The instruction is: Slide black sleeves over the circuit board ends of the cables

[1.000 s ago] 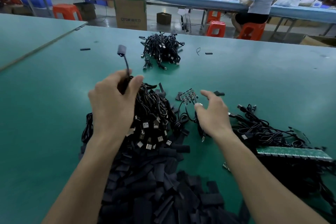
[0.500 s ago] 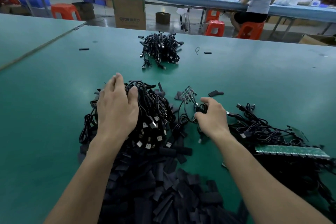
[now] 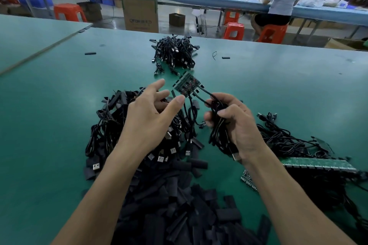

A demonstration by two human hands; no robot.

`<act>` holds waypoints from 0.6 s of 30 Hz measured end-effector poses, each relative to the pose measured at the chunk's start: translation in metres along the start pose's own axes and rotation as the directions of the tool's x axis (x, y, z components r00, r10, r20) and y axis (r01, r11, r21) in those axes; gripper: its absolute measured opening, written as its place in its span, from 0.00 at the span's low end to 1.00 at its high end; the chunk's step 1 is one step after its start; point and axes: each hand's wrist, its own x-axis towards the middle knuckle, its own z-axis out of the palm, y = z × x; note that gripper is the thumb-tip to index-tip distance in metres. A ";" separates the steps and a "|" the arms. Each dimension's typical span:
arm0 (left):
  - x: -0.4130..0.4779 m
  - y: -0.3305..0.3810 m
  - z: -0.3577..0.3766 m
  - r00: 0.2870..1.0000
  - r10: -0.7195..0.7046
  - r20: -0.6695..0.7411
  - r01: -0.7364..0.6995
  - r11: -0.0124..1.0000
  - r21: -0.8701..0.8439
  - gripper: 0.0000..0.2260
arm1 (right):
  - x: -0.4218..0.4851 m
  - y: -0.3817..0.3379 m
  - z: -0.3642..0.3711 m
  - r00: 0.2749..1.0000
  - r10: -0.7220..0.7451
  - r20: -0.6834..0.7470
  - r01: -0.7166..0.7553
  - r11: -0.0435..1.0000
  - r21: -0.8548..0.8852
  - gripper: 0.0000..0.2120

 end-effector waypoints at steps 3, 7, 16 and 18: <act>0.000 0.000 0.002 1.000 -0.010 0.019 0.010 1.000 -0.015 0.25 | -0.003 0.000 -0.003 0.995 0.037 0.093 -0.043 0.997 0.061 0.17; -0.003 0.005 0.004 0.998 0.046 -0.044 -0.052 0.987 -0.149 0.03 | -0.003 0.004 -0.003 0.993 0.074 0.092 -0.073 0.997 -0.014 0.18; -0.003 0.005 0.007 0.989 0.143 0.037 -0.138 0.984 -0.108 0.08 | -0.004 0.014 0.001 0.993 -0.103 -0.065 0.051 0.834 -0.549 0.19; -0.003 0.003 0.007 0.984 0.138 0.113 -0.118 0.979 -0.166 0.06 | -0.003 0.011 0.002 0.992 -0.119 -0.032 0.089 0.874 -0.477 0.21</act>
